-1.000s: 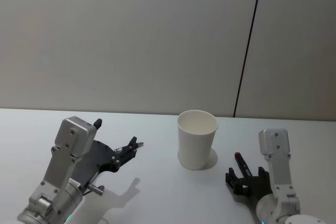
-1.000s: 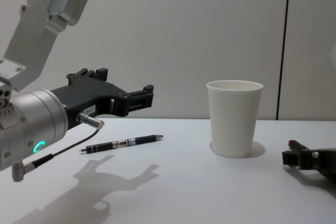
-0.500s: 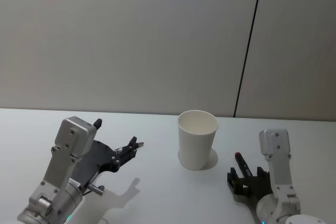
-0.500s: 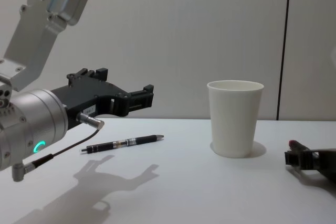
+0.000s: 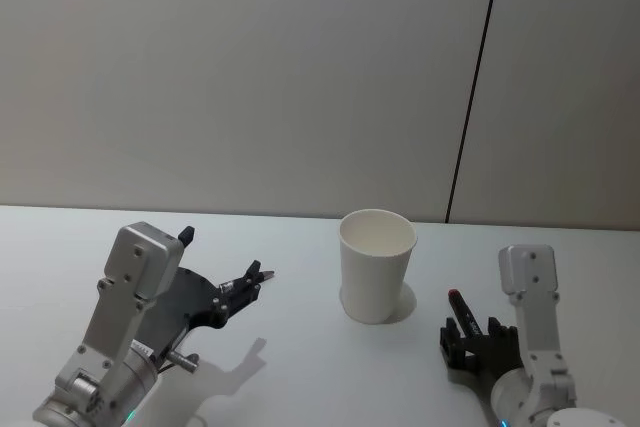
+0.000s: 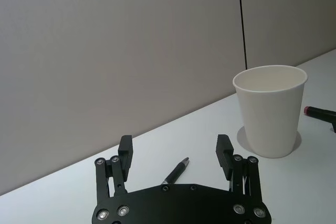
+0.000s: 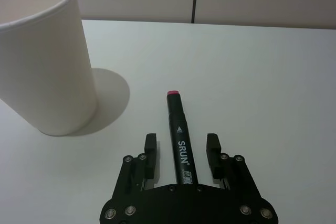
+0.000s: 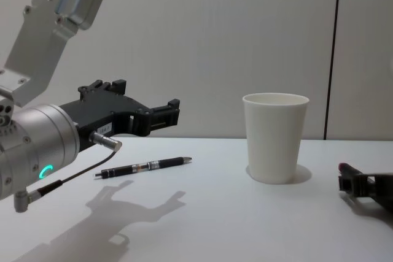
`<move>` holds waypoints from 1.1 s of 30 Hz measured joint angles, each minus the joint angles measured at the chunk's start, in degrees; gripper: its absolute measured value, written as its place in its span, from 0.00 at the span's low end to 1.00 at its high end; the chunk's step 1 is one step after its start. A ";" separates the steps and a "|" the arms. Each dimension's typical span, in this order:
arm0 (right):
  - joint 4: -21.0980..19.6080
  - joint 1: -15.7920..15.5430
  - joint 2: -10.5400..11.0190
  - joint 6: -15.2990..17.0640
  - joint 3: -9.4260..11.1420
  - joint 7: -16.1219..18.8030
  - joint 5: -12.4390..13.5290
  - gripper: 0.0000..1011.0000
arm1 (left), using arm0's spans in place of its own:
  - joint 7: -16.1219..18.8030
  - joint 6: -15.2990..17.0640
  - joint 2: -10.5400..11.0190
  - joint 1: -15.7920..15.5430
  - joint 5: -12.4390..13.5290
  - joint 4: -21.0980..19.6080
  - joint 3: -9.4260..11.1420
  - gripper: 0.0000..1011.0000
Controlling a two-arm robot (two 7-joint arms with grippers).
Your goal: Place the pen into the pen holder.
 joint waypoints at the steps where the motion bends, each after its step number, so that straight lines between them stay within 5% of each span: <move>1: -0.01 -0.01 -0.02 0.00 0.04 0.00 0.02 0.57 | 0.00 0.00 0.00 0.00 0.00 0.00 0.00 0.99; 14: -0.07 -0.06 -0.11 0.00 0.27 -0.03 0.15 0.20 | 0.00 0.00 -0.01 0.00 0.00 0.00 0.00 0.99; 33: -0.16 -0.21 -0.06 -1.53 0.52 1.16 0.57 0.20 | 0.00 0.00 -0.01 0.00 0.00 0.00 0.00 0.99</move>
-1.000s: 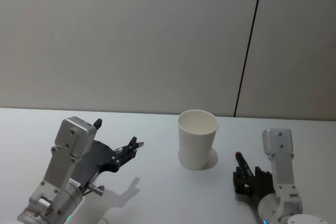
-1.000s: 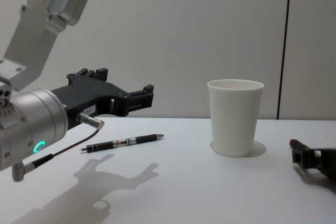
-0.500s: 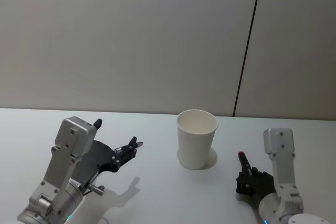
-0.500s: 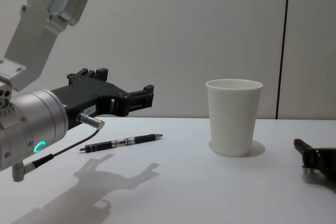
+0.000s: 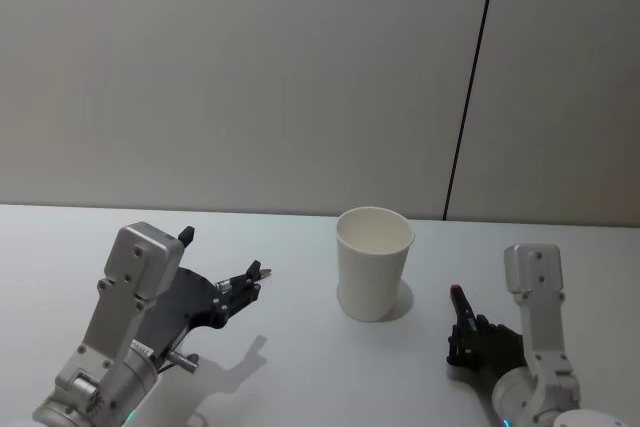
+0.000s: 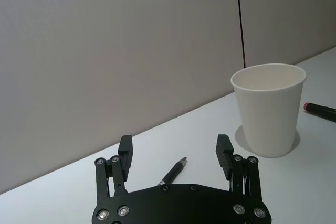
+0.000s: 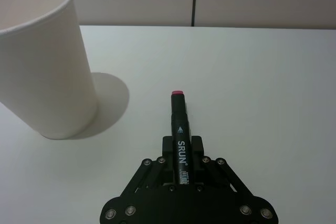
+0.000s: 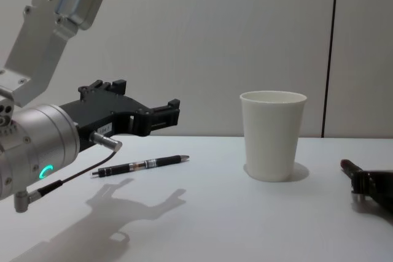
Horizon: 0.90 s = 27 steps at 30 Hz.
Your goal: Place the pen into the pen holder.
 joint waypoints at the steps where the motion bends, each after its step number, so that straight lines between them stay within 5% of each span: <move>1: -0.01 -0.06 0.06 -0.67 0.06 0.37 0.20 0.20 | 0.00 0.00 0.00 0.00 0.00 0.00 0.00 0.99; 27: -2.83 -0.48 0.59 -18.83 3.40 12.14 6.02 0.20 | 0.00 0.00 0.00 0.00 0.00 0.00 0.00 0.99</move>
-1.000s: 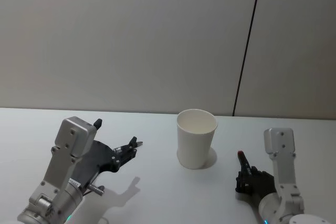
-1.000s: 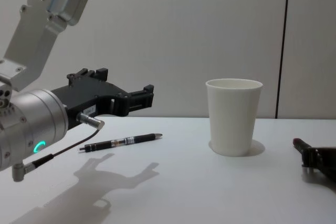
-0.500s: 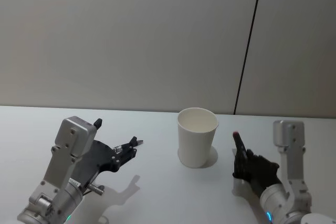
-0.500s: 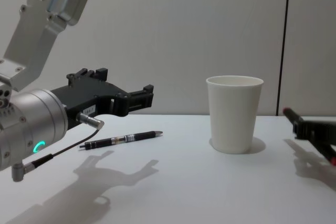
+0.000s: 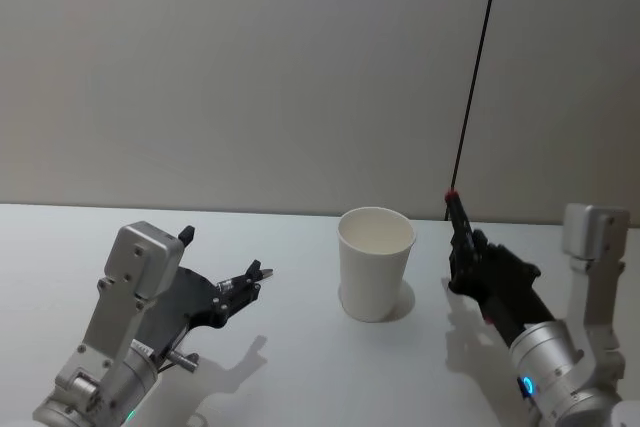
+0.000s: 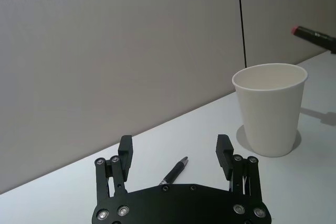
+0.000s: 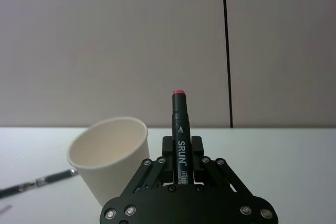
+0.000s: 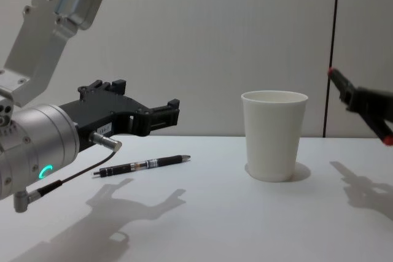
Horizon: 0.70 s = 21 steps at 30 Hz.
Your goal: Place the pen into the pen holder.
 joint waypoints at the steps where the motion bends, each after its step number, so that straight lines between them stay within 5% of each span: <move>1: -0.09 0.01 0.00 -0.53 0.11 0.37 0.22 0.20 | 0.00 0.00 0.00 0.00 0.00 0.00 0.00 0.99; 21: 0.39 3.29 -0.71 -14.70 2.66 12.13 10.54 0.20 | 0.00 0.00 0.00 0.00 0.00 0.00 0.00 0.99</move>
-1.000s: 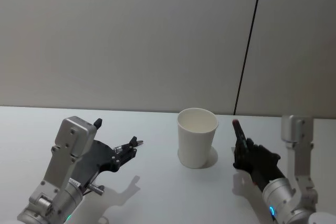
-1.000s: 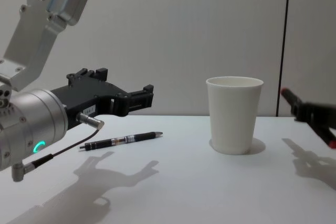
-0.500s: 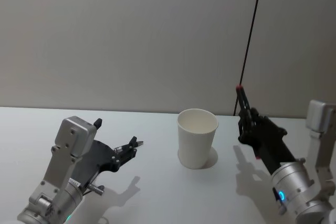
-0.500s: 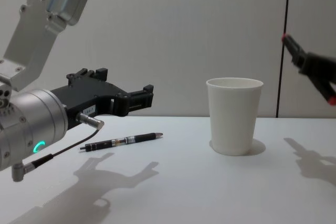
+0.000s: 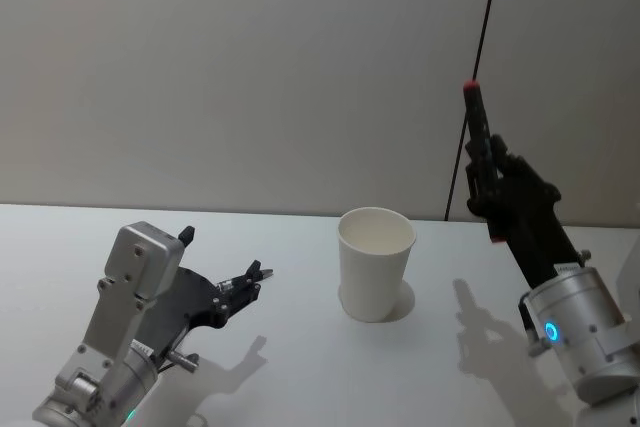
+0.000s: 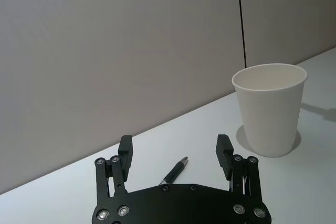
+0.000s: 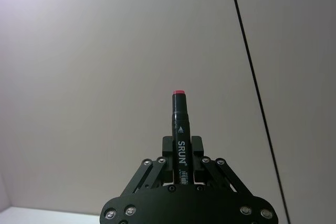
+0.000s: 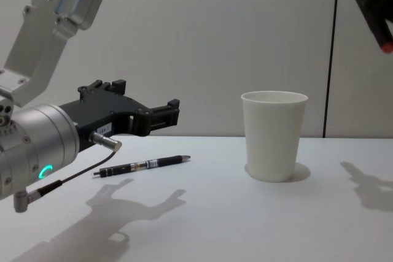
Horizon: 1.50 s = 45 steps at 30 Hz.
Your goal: Place the pen into the pen holder.
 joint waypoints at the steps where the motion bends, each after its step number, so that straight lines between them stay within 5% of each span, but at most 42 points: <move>1: 0.19 0.23 -0.05 -0.53 0.01 0.60 0.49 0.20 | 0.00 0.00 0.00 0.00 0.00 0.00 0.00 0.99; 15: 4.16 4.13 -0.09 -4.81 -1.89 4.30 1.62 0.20 | 0.00 0.00 0.00 0.00 0.00 0.00 0.00 0.99; 32: 14.69 10.09 -1.35 -10.75 -6.35 3.23 -4.81 0.20 | 0.00 0.00 0.00 0.00 0.00 0.00 0.00 0.99; 45: 22.55 13.47 -3.38 -14.88 -7.64 2.61 -7.63 0.20 | 0.00 0.00 0.00 0.00 0.00 0.00 0.00 0.99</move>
